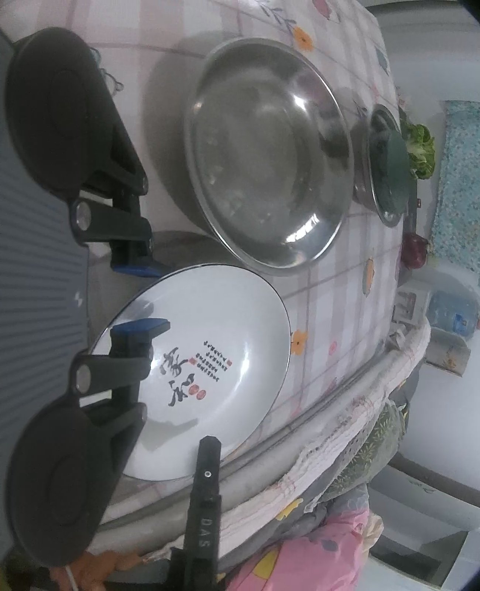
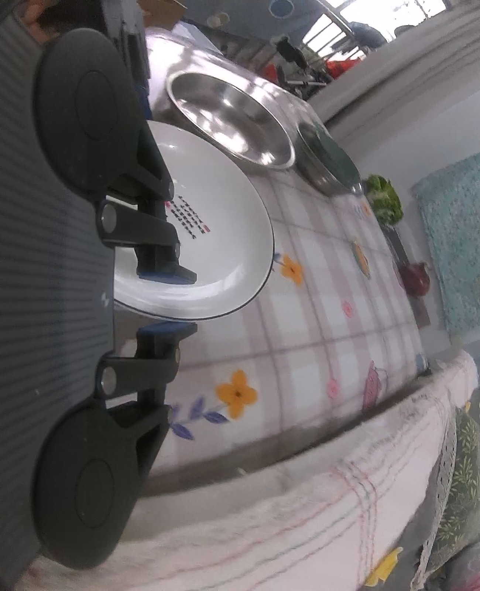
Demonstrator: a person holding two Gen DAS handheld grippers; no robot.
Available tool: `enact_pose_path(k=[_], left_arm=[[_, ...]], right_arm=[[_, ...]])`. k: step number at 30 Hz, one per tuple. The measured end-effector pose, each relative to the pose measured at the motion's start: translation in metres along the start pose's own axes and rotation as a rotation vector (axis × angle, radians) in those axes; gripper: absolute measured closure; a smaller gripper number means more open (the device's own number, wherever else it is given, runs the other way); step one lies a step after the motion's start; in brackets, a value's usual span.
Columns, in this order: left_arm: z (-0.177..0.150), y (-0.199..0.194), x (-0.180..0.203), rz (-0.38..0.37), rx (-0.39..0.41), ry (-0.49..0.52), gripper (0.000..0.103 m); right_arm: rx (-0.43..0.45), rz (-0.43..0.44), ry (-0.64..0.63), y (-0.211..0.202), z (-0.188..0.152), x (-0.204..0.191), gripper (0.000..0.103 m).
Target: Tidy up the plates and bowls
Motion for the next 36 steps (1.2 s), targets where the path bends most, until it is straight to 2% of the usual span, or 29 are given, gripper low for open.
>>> enact_pose_path(k=[2, 5, 8, 9, 10, 11, 13, 16, 17, 22, 27, 30, 33, 36], left_arm=[[-0.002, -0.001, 0.000, -0.009, 0.000, -0.001, 0.078], [-0.002, 0.003, 0.002, -0.013, -0.004, 0.009, 0.073], [-0.004, 0.007, 0.001, -0.027, -0.010, 0.008, 0.072], [-0.005, 0.008, 0.001, -0.030, -0.009, 0.007, 0.072], [-0.005, 0.008, 0.001, -0.030, -0.004, 0.012, 0.072], [-0.005, 0.008, 0.001, -0.031, -0.002, 0.018, 0.070], [-0.005, 0.008, 0.001, -0.040, 0.000, 0.019, 0.065], [-0.005, 0.009, 0.002, -0.052, 0.002, 0.014, 0.062], [-0.005, 0.009, 0.002, -0.055, 0.003, 0.013, 0.061], [-0.005, 0.008, 0.001, -0.076, 0.009, -0.001, 0.055], [-0.005, 0.009, 0.003, -0.080, 0.009, 0.011, 0.050], [-0.006, 0.009, 0.004, -0.087, 0.012, 0.011, 0.043], [-0.006, 0.009, 0.005, -0.092, 0.014, 0.008, 0.038], [-0.007, 0.009, 0.005, -0.088, 0.016, 0.005, 0.026]], right_arm=[[0.010, 0.003, 0.005, -0.003, -0.005, -0.001, 0.081], [-0.020, 0.025, 0.047, 0.003, -0.011, 0.000, 0.080], [-0.020, 0.050, 0.081, 0.005, -0.014, 0.001, 0.074], [-0.018, 0.063, 0.094, 0.006, -0.014, 0.002, 0.069], [-0.020, 0.079, 0.108, 0.007, -0.014, 0.002, 0.057], [-0.020, 0.110, 0.128, 0.008, -0.013, 0.003, 0.049], [-0.027, 0.189, 0.171, 0.009, -0.013, 0.003, 0.025], [-0.030, 0.227, 0.160, 0.010, -0.010, -0.006, 0.010], [-0.030, 0.232, 0.149, 0.010, -0.010, -0.010, 0.002], [-0.024, 0.198, 0.099, 0.012, -0.008, -0.021, 0.001], [-0.011, 0.217, 0.095, 0.012, -0.010, -0.019, 0.001], [-0.016, 0.225, 0.064, 0.012, -0.010, -0.019, 0.001], [-0.018, 0.235, 0.087, 0.011, -0.010, -0.016, 0.001], [-0.013, 0.261, 0.098, 0.011, -0.010, -0.013, 0.001]])
Point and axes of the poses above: each gripper's, at about its wrist camera, not at the fingertips, and y roughly the way its jaws point, x to its right, z to its top, the point moved 6 cm from there along y, roughly the way its jaws point, and after that the axes turned 15 degrees about -z, right-handed, at the moved point
